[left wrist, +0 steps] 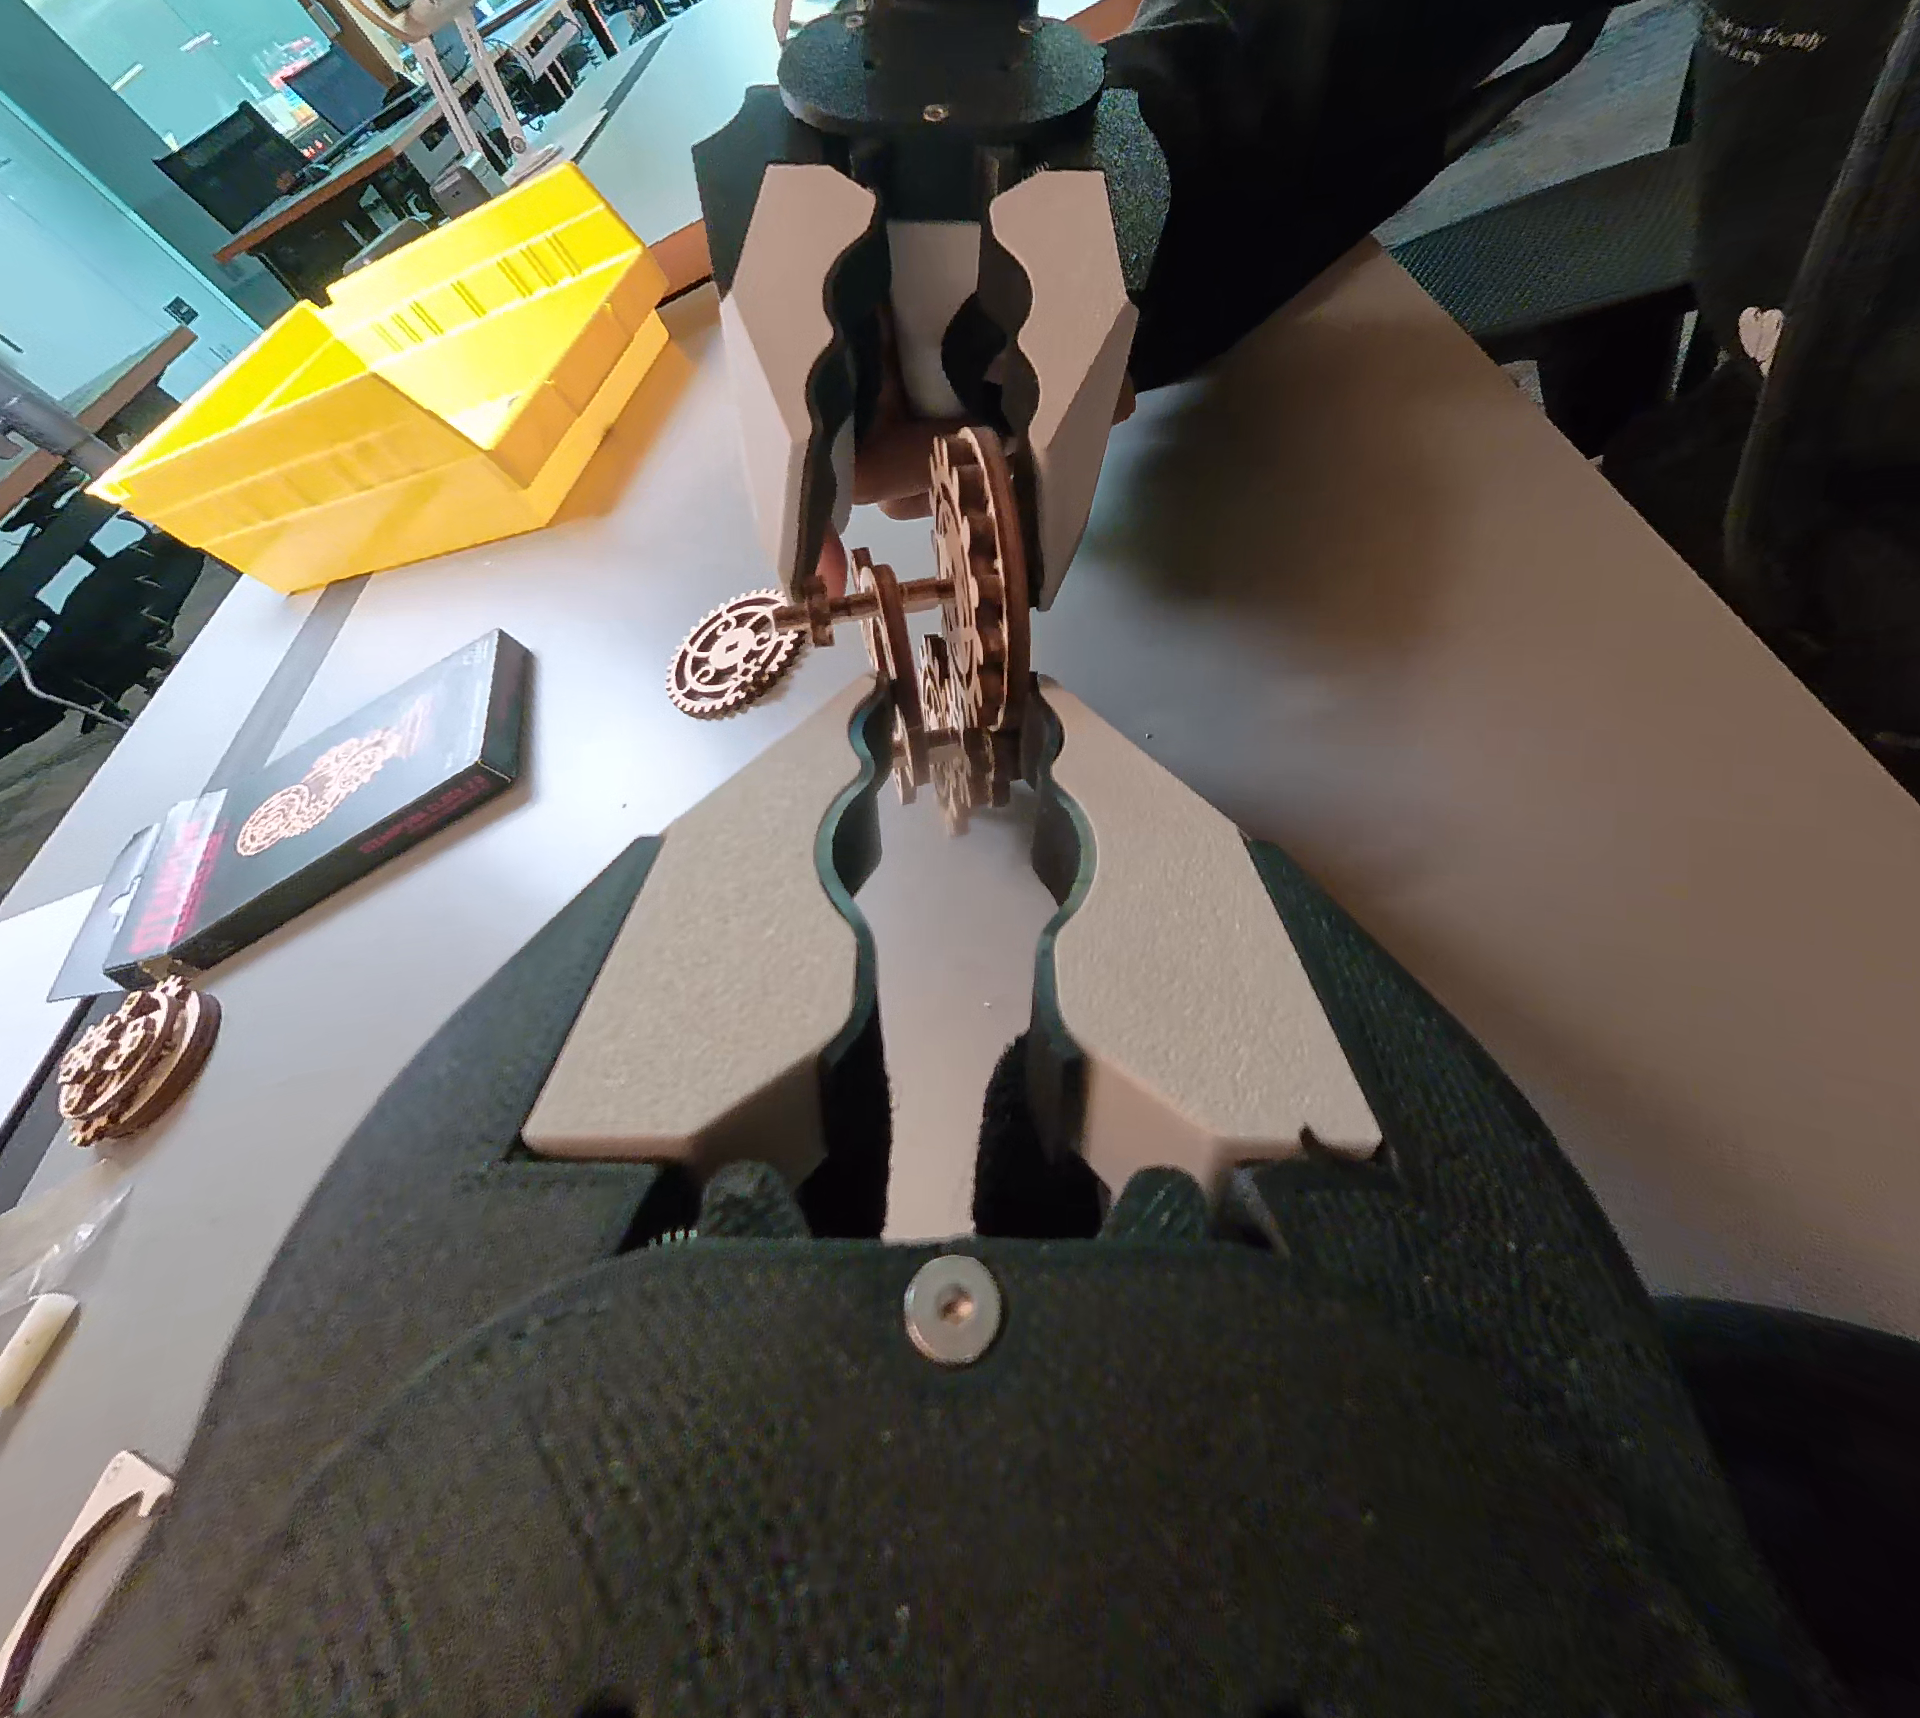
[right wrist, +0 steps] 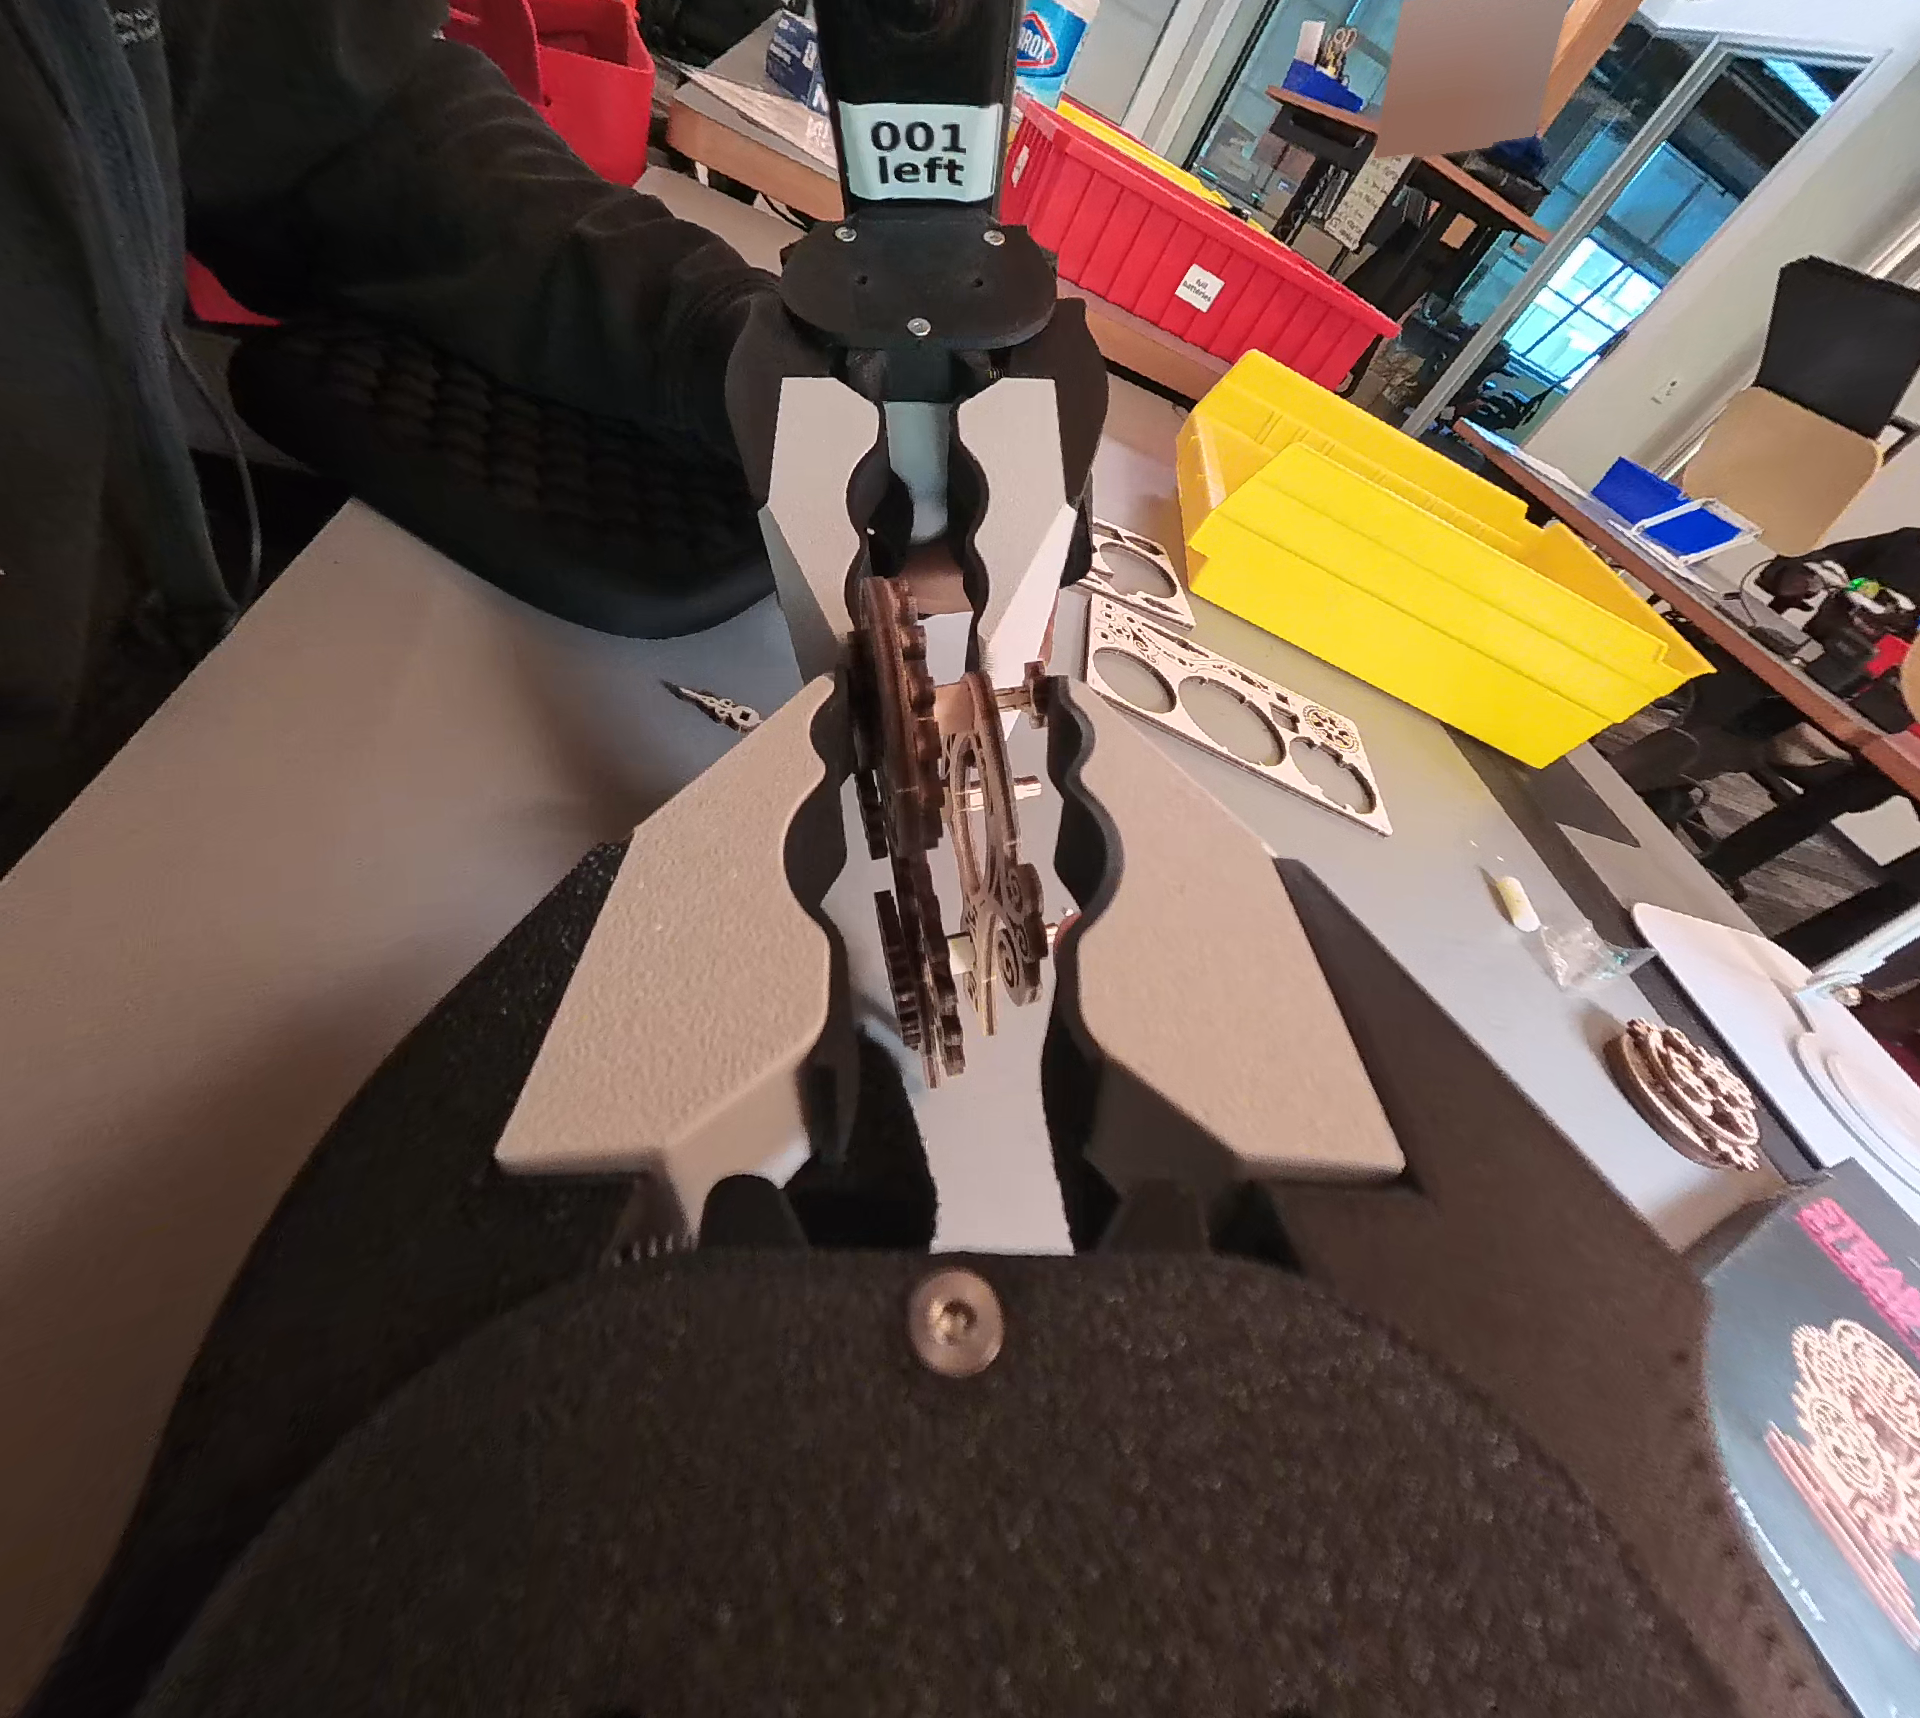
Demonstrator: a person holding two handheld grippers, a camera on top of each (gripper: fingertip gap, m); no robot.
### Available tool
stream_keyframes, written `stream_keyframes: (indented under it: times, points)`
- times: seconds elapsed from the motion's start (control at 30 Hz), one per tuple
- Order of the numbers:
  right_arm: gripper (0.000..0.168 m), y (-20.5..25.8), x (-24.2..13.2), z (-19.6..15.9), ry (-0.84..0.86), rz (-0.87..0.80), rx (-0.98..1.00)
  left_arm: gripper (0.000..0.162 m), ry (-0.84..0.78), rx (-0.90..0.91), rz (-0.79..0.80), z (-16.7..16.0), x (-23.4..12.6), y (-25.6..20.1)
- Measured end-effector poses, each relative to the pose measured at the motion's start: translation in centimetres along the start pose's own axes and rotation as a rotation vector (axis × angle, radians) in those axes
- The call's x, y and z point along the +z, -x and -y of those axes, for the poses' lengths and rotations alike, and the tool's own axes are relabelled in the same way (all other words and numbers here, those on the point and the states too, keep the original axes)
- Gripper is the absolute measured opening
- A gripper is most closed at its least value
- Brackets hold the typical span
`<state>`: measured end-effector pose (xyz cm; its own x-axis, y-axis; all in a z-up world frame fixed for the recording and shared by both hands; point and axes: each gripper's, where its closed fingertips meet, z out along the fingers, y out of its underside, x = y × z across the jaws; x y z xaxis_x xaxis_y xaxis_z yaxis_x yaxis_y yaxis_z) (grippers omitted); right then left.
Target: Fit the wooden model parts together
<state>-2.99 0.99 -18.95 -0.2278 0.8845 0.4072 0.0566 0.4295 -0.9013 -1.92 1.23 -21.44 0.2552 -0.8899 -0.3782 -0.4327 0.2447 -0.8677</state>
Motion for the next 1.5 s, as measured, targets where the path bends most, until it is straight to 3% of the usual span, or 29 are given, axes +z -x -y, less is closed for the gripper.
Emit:
stream_keyframes:
  times: [0.03, 0.67, 0.73, 0.93, 1.2, 1.37, 1.5]
  points:
    - [0.036, 0.0, 0.0, 0.0, -0.001, 0.0, 0.002, 0.022, -0.002, -0.002, 0.0, 0.0, 0.0, 0.0]
    - [0.034, -1.6, 0.1, -0.9, 0.026, -0.109, -0.004, 0.017, -0.016, -0.061, 0.08, -0.2, -0.6, 1.7]
    - [0.041, -1.6, 0.0, -1.0, 0.033, -0.111, 0.001, 0.006, -0.006, -0.041, 0.088, -0.3, -0.6, 1.8]
    - [0.047, -1.8, -0.1, -1.4, 0.04, -0.096, 0.037, 0.006, -0.014, -0.035, 0.096, -0.2, -0.7, 1.8]
    - [0.039, -1.4, 0.0, -1.4, 0.025, -0.057, 0.09, 0.006, -0.011, -0.011, 0.085, -0.2, -0.6, 1.5]
    - [0.038, -1.3, 0.1, -1.4, 0.02, -0.047, 0.099, 0.036, -0.066, -0.074, 0.099, 0.5, -1.1, 2.2]
    - [0.038, -1.0, 0.1, -1.3, 0.019, -0.037, 0.093, 0.044, -0.066, -0.092, 0.076, 0.5, -0.7, 1.8]
